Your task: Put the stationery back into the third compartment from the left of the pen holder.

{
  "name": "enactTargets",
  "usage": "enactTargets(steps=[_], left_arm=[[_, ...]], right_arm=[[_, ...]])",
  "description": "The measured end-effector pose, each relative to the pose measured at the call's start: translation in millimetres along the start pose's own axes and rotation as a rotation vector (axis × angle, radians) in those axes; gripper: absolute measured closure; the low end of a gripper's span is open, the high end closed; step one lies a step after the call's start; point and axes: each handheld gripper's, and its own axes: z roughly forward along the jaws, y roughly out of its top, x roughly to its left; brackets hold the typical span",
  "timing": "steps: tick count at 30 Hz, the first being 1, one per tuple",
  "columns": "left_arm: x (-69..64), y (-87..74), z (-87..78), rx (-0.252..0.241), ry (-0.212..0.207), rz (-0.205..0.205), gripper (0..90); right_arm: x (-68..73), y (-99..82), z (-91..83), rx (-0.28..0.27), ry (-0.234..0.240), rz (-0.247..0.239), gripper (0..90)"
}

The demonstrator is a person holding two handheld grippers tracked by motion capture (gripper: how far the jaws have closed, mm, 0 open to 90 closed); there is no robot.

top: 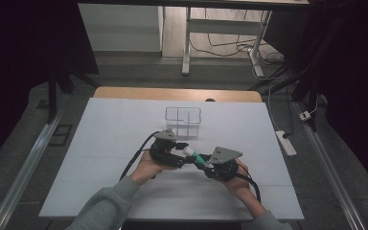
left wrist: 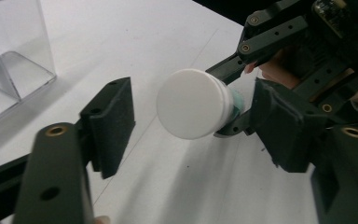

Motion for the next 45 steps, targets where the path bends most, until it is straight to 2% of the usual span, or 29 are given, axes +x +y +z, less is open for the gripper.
enactTargets(steps=[2,5,10,11,15,20,24,29,37,45], left_arm=[[-0.3,-0.2,1.3,-0.004,-0.012,0.001,37.6],[-2.0,-0.1,1.8,-0.015,-0.025,0.014,49.4],[-1.2,0.9,-1.0,-0.039,-0.081,0.001,61.3],[-2.3,1.2,-0.7,-0.034,-0.075,0.011,62.5],[-3.7,1.4,0.2,-0.02,-0.071,0.016,63.4],[-4.4,2.2,-0.9,-0.02,-0.073,0.018,64.0],[-1.7,3.0,-5.1,-0.032,-0.054,0.004,64.2],[1.7,4.5,-12.9,-0.055,-0.027,-0.003,64.2],[4.1,5.3,-18.6,-0.071,0.009,-0.012,64.2],[4.3,11.6,-26.4,-0.084,0.025,0.005,64.2]], right_arm=[[0.5,0.3,0.2,-0.007,0.004,0.002,65.3],[1.3,0.3,1.4,-0.007,0.003,-0.008,65.3],[2.7,-1.2,4.7,0.014,0.009,-0.024,64.9],[3.7,-1.1,5.9,0.017,0.009,-0.027,65.0],[3.9,-1.5,6.9,0.042,0.007,-0.038,64.6],[3.1,-2.5,7.1,0.028,0.017,-0.006,62.9],[-0.8,-2.4,2.5,0.004,0.015,0.041,55.2],[-8.3,-5.4,-6.2,0.005,-0.018,0.08,47.3],[-17.9,-19.7,-20.2,0.027,-0.058,0.141,41.9],[-24.4,-40.6,-41.5,0.044,-0.085,0.192,41.4]])
